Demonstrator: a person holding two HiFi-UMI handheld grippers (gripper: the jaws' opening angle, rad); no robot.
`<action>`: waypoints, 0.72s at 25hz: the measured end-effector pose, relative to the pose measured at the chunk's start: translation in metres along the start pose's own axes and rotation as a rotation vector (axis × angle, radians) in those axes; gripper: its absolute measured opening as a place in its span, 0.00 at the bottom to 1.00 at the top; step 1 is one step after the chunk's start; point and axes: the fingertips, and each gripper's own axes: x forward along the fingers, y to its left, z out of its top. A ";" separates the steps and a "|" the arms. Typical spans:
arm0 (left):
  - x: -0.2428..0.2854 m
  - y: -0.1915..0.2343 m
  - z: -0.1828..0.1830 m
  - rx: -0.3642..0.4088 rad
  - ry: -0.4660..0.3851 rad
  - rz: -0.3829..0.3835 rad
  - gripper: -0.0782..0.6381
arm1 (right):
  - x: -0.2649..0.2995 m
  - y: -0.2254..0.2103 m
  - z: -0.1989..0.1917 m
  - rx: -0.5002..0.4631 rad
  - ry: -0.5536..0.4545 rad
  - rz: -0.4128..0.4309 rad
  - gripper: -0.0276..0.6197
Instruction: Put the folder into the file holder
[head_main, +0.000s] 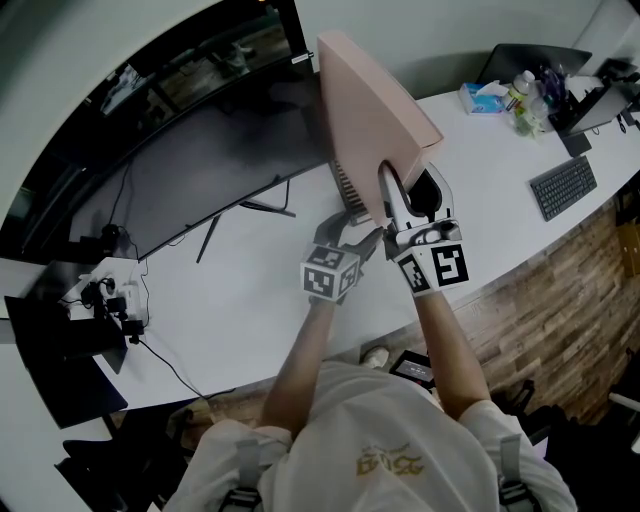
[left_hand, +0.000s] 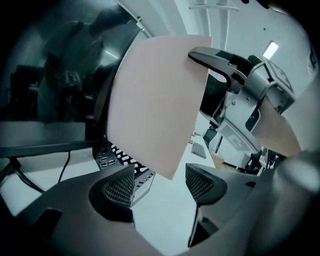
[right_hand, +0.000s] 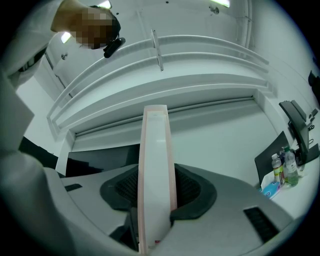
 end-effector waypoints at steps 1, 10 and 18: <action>0.002 -0.001 0.002 0.026 0.005 0.001 0.57 | 0.000 0.000 0.000 0.000 0.001 -0.003 0.33; 0.013 0.001 0.011 0.123 0.020 0.034 0.59 | -0.002 0.008 -0.001 -0.012 0.050 0.022 0.33; 0.007 0.010 0.021 0.119 -0.010 0.072 0.59 | -0.005 0.008 0.009 -0.001 0.043 0.014 0.33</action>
